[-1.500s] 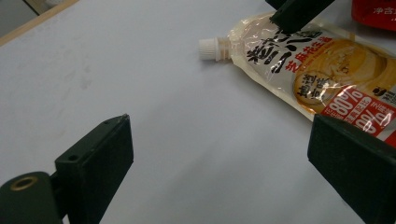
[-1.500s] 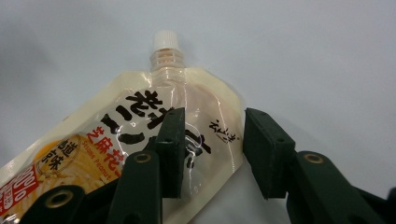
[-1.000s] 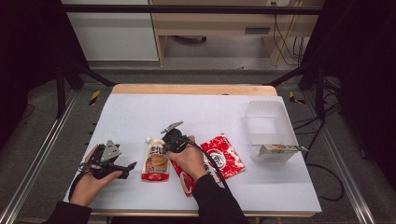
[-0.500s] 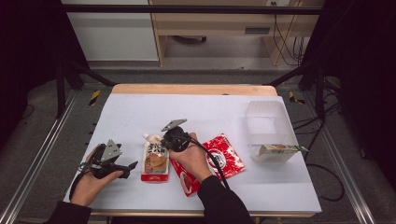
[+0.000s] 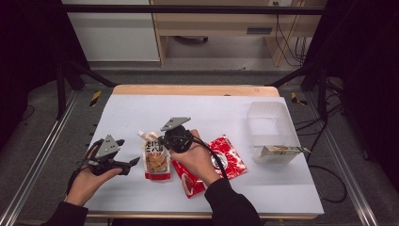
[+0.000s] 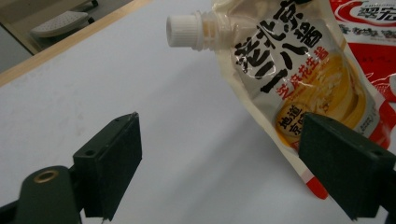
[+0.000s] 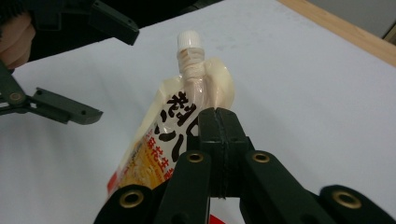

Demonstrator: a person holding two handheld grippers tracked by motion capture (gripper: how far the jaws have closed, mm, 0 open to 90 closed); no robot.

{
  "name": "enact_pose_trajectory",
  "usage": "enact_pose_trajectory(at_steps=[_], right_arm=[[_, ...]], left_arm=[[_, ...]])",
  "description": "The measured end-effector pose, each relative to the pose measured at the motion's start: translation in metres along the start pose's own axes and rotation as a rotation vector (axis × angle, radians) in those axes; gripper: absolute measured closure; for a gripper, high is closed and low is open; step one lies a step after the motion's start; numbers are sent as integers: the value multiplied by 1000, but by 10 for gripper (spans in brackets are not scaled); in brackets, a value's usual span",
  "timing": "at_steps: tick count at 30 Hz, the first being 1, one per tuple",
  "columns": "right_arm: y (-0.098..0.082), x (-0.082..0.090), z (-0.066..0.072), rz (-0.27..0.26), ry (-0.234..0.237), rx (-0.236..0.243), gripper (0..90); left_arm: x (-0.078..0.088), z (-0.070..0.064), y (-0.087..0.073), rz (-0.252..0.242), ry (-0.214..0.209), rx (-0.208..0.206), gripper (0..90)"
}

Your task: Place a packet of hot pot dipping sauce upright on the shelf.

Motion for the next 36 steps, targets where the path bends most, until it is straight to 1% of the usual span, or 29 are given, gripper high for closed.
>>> enact_pose_trajectory(at_steps=[1, 4, 9, 10, 13, 15, 17, 19, 20, 22, 23, 26, 30, 32, 36], right_arm=[[2, 3, 1, -9, 1, 6, 900], [5, 8, 4, -14, 8, 25, 900], [8, 14, 10, -45, 16, 54, 900], [8, 16, 10, -49, 16, 59, 900], [8, 19, 12, -49, 21, 76, 900], [8, 20, 13, -50, 27, 85, 900], [8, 21, 14, -54, 35, 93, 900], [8, 22, 16, -59, 40, 95, 900], [8, 23, 16, -61, 46, 105, 900], [8, 24, 19, -62, 52, 108, 900], [8, 25, 19, -64, 56, 110, 900], [8, 27, 21, -65, 61, 117, 900], [7, 29, 22, -61, 67, 123, 900], [6, 30, 21, -61, 67, 127, 900], [4, 32, 20, -63, 69, 123, 900]], left_arm=[[1, 1, 4, -1, -6, -4, 145], [1, 3, 13, 4, -26, -13, 149], [1, 6, 27, 8, -58, -34, 151], [0, 6, 29, 2, -62, -30, 156], [-2, 10, 33, 5, -84, -23, 165], [-5, 12, 35, 7, -108, -21, 193], [-7, 11, 37, 14, -133, -32, 212], [-9, 10, 40, 25, -133, -56, 235], [-10, 10, 41, 21, -137, -53, 254], [-10, 9, 44, 8, -156, -52, 288], [-9, 8, 45, 7, -158, -63, 307], [-10, 5, 48, 19, -179, -77, 366], [-9, 6, 49, 19, -192, -70, 411], [-8, 7, 49, 11, -205, -57, 445], [-4, 5, 50, 14, -208, -64, 502]])
Point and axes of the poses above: each handheld gripper's, and its own axes: x roughly backward along the jaws, y roughly out of its top, z roughly to its left, the point moved 2 cm from there along -x, roughly forward along the jaws, and after that the axes turned 6 degrees about -y, right-handed, at the moved point
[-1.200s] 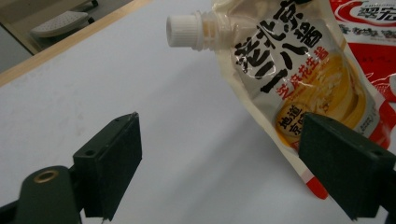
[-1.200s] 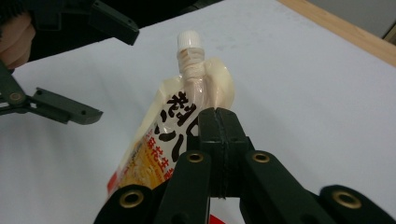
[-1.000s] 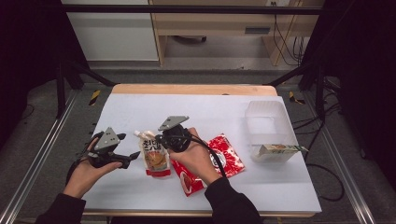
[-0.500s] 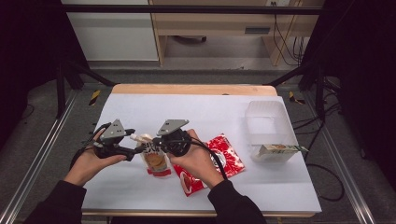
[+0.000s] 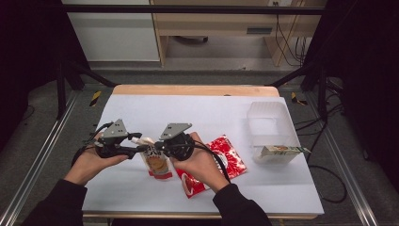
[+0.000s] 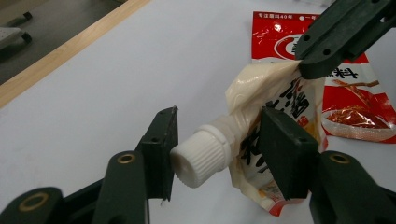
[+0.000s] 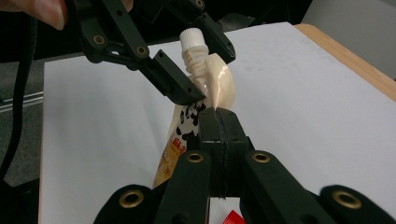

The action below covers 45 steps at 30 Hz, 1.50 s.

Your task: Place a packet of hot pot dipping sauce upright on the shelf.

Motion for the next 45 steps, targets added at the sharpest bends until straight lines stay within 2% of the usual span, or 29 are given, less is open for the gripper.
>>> enact_pose_trajectory(at_steps=[5, 9, 14, 16, 18, 21, 30, 36, 41, 45], right_arm=[[-2, 3, -1, 5, 0, 6, 900], [-4, 6, 0, 6, 1, 11, 900], [-7, 9, 1, 2, -2, 6, 900], [-8, 10, 1, 4, -1, 9, 900], [-8, 10, 1, 7, -4, 9, 900], [-9, 11, 0, 14, -7, 14, 900], [-11, 16, -2, 39, -17, 14, 900], [-10, 24, -6, 20, -20, -1, 900], [-5, 35, -12, 3, -25, -20, 900], [-2, 44, -21, -13, -32, -39, 900]], left_arm=[[7, -4, 2, 5, -33, 18, 577], [10, -7, 4, 24, -53, 5, 611], [11, -10, 4, 24, -77, -2, 641], [9, -12, 3, 41, -87, -8, 650], [7, -13, 3, 59, -84, -20, 670], [6, -14, 4, 55, -92, -21, 680], [3, -20, 13, 87, -88, -52, 707], [5, -19, 28, 111, -103, -76, 713], [7, -18, 50, 144, -106, -120, 714], [3, -14, 70, 157, -126, -135, 714]])
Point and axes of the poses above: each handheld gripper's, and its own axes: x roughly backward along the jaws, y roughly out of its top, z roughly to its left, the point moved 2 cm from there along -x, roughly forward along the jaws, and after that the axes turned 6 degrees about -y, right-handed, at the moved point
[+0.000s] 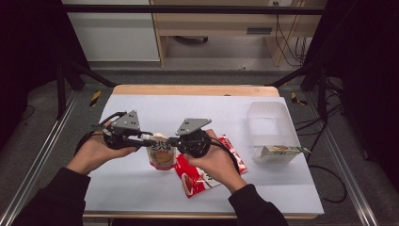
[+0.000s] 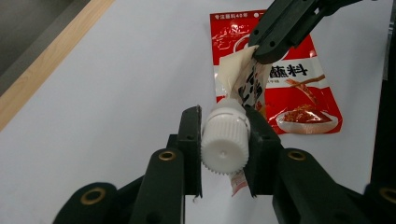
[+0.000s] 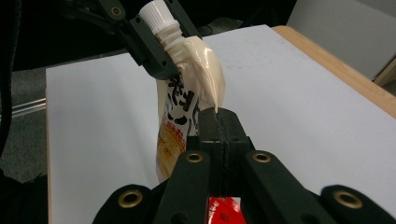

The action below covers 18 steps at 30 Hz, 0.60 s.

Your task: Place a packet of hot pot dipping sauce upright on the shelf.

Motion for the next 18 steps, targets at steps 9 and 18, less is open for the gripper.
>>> enact_pose_trajectory(at_steps=[9, 18], right_arm=[[0, 22, -25, 31, -45, 8, 893], [-9, 32, -40, 83, -65, 25, 856]], left_arm=[[-17, 7, 34, 6, -18, -52, 719], [-31, 4, 52, 25, -31, -101, 728]])
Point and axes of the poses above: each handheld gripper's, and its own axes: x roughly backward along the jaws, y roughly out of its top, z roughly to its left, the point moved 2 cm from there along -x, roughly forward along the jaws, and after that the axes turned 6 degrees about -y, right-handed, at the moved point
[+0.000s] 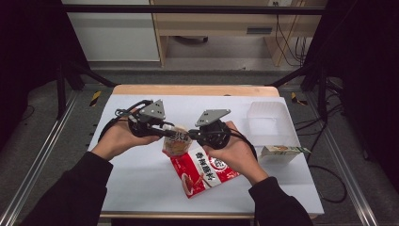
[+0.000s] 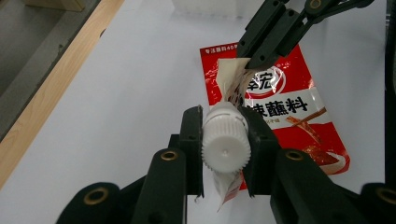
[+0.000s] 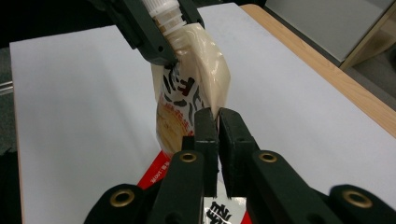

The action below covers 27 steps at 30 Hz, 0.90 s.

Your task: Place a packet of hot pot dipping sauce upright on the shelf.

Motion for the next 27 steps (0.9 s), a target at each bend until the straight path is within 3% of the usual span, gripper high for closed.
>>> enact_pose_trajectory(at_steps=[5, 11, 13, 15, 17, 22, 27], right_arm=[[-3, 1, -3, 13, 4, 17, 748], [-1, 3, -6, 55, -25, 65, 538], [1, 2, -7, 89, -29, 91, 412], [3, 2, -7, 113, -39, 145, 365], [7, 3, -6, 129, -30, 162, 302], [17, 7, -6, 144, -4, 198, 241], [25, 6, -8, 165, 18, 232, 296]], left_arm=[[0, 2, 1, 9, 0, -7, 731], [4, 5, 2, 6, 10, -12, 731], [4, 5, 3, 3, 10, -13, 731], [5, 5, 3, -1, 9, -26, 730], [6, 4, 4, 0, 10, -33, 730], [5, 1, 5, -1, 0, -49, 730], [4, -1, 7, -10, -9, -61, 730]])
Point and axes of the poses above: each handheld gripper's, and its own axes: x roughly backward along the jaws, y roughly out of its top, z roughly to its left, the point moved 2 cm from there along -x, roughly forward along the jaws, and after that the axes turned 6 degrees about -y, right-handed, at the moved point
